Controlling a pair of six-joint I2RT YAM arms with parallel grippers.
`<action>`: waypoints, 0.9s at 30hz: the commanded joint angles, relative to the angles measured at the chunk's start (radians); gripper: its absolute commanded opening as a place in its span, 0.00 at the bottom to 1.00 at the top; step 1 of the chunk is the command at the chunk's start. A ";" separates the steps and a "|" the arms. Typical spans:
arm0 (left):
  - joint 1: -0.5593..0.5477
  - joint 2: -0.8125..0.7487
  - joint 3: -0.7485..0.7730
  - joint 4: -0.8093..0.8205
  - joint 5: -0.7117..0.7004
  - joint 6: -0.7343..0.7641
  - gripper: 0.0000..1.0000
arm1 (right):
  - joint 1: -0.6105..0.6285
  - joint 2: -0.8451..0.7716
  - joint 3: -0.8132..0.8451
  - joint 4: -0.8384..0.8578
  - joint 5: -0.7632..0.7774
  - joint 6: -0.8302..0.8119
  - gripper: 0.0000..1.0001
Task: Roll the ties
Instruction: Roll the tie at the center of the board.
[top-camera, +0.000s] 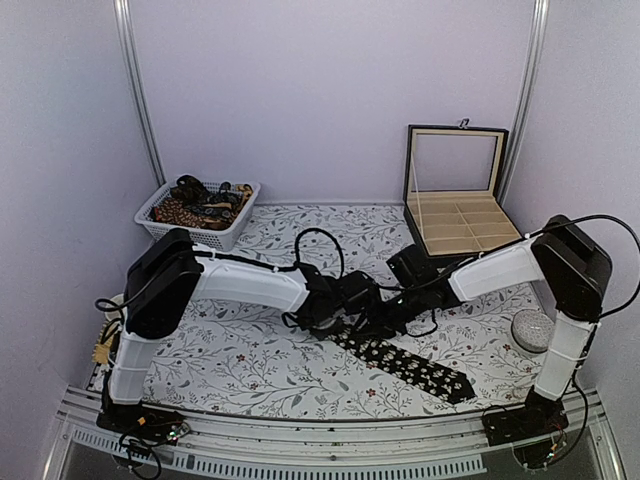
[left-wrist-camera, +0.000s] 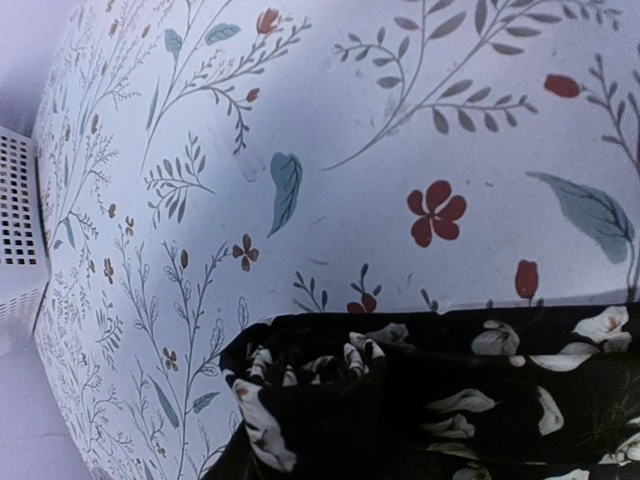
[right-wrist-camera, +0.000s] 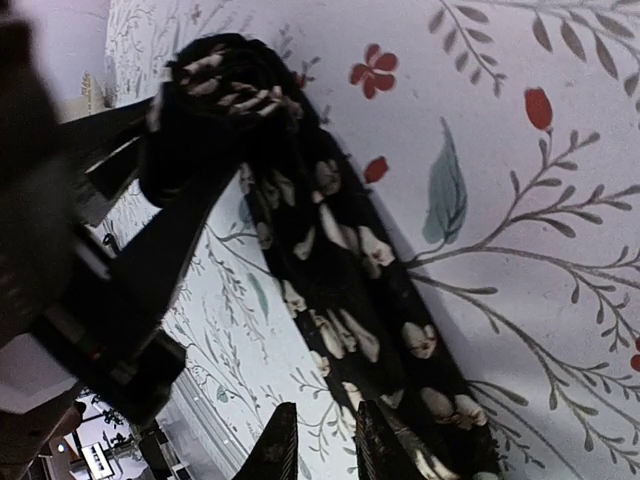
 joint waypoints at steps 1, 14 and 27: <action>-0.047 0.050 0.018 -0.095 -0.020 0.006 0.24 | 0.004 0.102 -0.017 0.020 0.006 0.002 0.20; -0.127 0.167 0.069 -0.221 -0.190 0.033 0.23 | -0.057 0.161 -0.036 0.092 -0.050 0.053 0.18; -0.122 0.178 0.039 -0.178 -0.167 0.033 0.31 | -0.099 0.088 -0.081 0.092 -0.078 0.067 0.17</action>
